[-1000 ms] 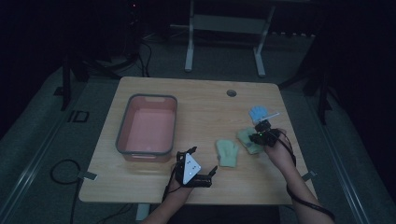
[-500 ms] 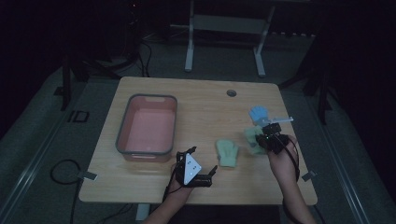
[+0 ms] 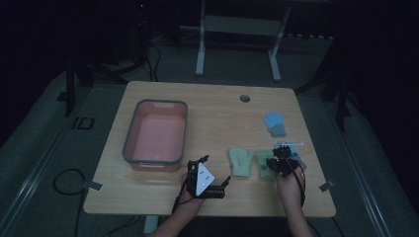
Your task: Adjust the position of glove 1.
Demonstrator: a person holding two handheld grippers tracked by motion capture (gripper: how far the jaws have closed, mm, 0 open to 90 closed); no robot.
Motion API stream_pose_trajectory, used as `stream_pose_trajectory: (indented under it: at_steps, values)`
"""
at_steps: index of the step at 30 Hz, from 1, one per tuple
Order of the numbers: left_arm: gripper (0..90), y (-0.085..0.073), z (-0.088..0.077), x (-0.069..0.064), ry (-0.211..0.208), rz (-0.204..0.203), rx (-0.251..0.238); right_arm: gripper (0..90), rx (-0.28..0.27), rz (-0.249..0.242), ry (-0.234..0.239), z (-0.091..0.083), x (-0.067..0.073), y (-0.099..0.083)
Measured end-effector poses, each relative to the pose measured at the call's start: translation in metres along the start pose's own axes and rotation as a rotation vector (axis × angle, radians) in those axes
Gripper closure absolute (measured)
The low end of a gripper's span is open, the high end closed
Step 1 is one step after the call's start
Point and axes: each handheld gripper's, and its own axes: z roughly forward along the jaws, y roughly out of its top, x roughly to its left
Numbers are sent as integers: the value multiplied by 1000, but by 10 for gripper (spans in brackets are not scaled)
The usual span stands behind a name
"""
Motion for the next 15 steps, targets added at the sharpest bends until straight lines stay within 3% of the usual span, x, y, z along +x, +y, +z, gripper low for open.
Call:
stream_pose_trajectory:
  at_steps: [3,8,15]
  values:
    - [18,0,0,0,0,-4,-1,785,26,6,14,11,-2,-6]
    - [19,0,0,0,0,-7,1,745,26,29,36,10,-7,-5]
    - [18,0,1,0,-2,-4,5,674,19,-46,19,-2,-5,3]
